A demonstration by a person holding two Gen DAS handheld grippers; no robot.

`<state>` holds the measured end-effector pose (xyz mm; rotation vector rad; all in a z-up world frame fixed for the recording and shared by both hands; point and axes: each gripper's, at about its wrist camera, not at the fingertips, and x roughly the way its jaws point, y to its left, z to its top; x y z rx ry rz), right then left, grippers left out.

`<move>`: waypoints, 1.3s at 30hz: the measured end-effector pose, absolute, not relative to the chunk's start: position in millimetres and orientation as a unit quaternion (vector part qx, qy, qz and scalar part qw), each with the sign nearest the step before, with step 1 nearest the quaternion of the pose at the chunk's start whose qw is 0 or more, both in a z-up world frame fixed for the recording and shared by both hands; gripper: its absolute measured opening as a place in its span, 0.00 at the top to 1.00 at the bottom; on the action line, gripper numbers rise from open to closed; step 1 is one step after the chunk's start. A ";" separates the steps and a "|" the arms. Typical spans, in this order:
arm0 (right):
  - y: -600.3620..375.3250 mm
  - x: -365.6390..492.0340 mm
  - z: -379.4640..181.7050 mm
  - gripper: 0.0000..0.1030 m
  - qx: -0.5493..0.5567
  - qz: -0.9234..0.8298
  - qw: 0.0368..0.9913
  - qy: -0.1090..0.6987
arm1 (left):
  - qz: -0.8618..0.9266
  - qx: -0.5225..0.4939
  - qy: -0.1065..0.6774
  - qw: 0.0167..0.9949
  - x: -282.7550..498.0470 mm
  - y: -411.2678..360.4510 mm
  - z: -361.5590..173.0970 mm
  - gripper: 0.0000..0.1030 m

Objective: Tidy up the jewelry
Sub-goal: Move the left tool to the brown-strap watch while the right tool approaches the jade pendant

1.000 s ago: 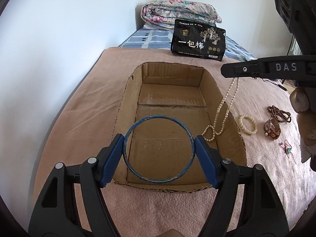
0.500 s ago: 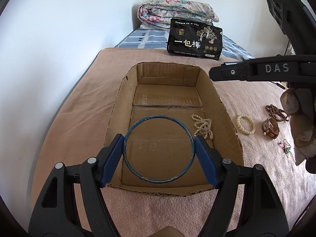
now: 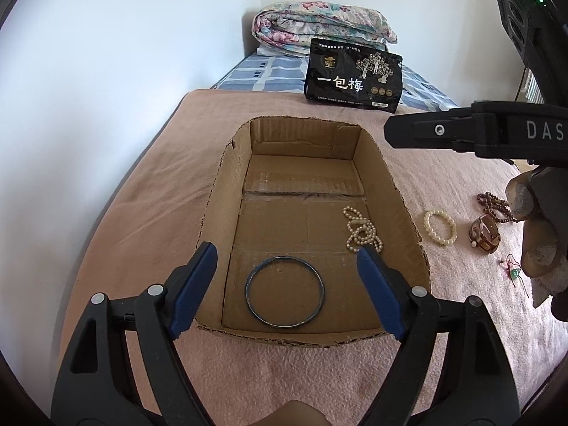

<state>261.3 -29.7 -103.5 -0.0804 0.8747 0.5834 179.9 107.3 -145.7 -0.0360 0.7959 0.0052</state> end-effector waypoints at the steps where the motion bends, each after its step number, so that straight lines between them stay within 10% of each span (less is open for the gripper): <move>1: -31.6 260.0 -102.9 0.07 -0.038 0.277 0.865 0.416 | 0.003 -0.017 0.387 0.922 179.1 107.1 -145.2 0.19; 39: -277.0 198.0 -89.0 0.06 0.003 0.157 0.903 0.400 | -0.117 0.023 0.365 0.923 166.6 -30.8 -117.2 0.19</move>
